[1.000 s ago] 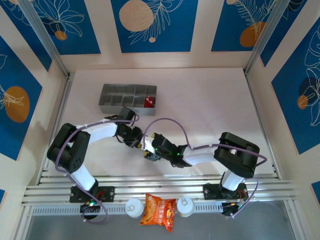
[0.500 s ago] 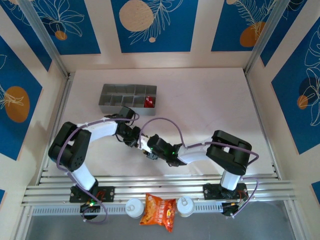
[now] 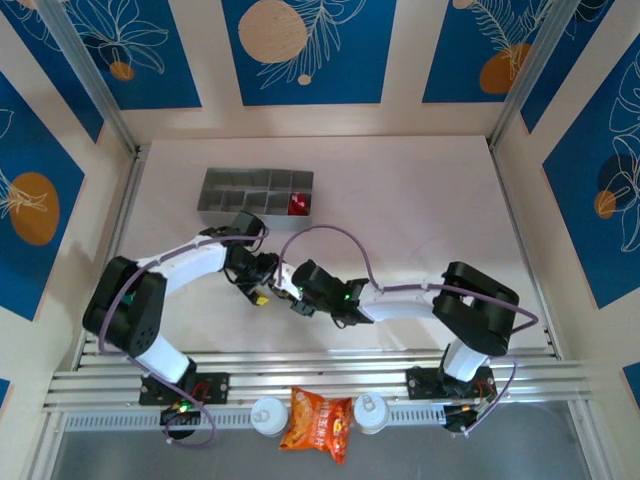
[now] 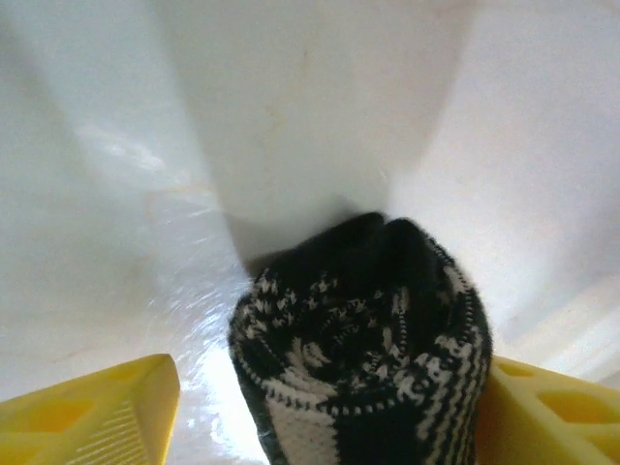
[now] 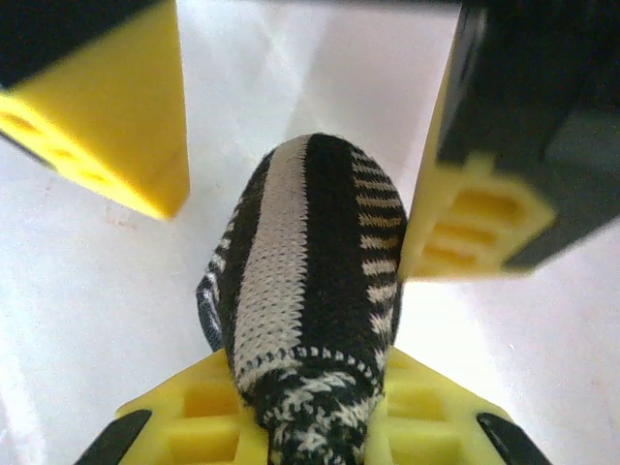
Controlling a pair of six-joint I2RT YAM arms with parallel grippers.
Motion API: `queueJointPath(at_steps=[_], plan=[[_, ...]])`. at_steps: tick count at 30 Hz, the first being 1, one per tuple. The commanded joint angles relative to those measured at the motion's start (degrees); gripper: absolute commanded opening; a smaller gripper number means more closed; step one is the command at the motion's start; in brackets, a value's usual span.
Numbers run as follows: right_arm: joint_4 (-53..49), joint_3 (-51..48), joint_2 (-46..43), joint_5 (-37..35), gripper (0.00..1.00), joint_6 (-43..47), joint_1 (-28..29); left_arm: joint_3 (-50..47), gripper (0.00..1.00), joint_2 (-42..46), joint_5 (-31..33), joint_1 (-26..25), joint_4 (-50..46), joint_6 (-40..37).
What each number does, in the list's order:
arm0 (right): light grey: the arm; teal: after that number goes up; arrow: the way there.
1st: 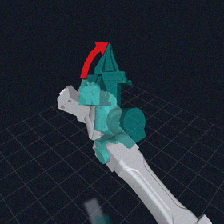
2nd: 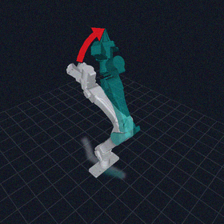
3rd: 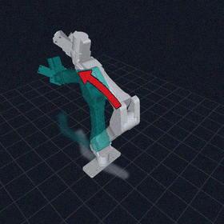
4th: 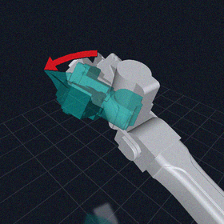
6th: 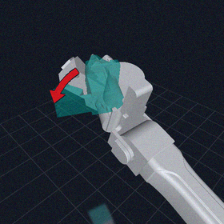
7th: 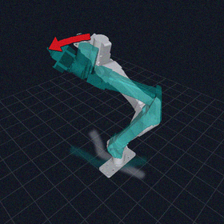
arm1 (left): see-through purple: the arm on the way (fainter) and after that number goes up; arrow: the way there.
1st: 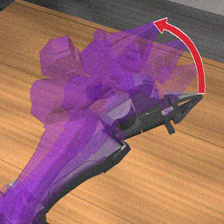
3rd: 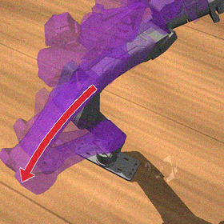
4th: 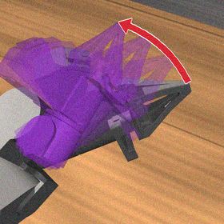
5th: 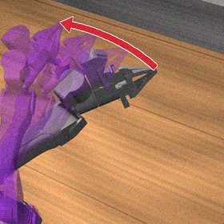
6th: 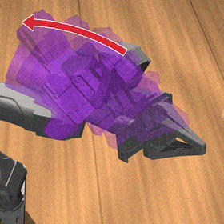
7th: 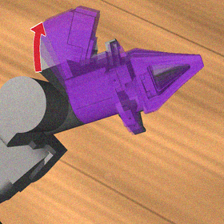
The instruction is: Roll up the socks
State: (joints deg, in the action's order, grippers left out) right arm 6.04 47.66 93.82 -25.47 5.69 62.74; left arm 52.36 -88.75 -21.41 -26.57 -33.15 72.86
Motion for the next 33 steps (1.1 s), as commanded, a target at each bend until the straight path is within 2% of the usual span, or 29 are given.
queueJointPath(at_steps=[1, 4, 8, 11, 17, 24, 33], plan=[[-11.1, 4.0, -3.6, 1.1, 0.0, -4.5, -0.8, 4.3, 0.84, 5.2, 9.7, 1.4, -7.9, 1.1], [-17.9, 7.9, -5.1, -0.1, 0.0, -7.1, -1.1, 6.8, 0.89, 10.0, 16.4, 1.7, -11.5, 1.6], [-26.5, 14.6, -5.2, -2.8, 0.0, -9.1, -2.9, 7.2, 0.9, 16.3, 22.7, 1.9, -14.0, 2.2], [-33.6, 22.5, -3.0, -4.4, 0.0, -10.5, -5.7, 5.4, 0.89, 20.6, 23.2, 1.8, -14.2, 2.2], [-47.6, 44.7, 8.3, -5.2, 0.0, -13.5, -11.9, 1.6, 0.88, 31.8, 25.5, 1.8, -17.5, -0.4], [-54.9, 66.7, 23.8, -6.3, 0.0, -13.4, -14.9, -1.5, 0.87, 42.2, 27.0, 1.7, -23.8, -1.3], [-58.0, 81.6, 36.3, -2.7, 0.0, -15.4, -17.0, -2.1, 0.86, 52.2, 27.1, 1.7, -33.7, -3.7]])
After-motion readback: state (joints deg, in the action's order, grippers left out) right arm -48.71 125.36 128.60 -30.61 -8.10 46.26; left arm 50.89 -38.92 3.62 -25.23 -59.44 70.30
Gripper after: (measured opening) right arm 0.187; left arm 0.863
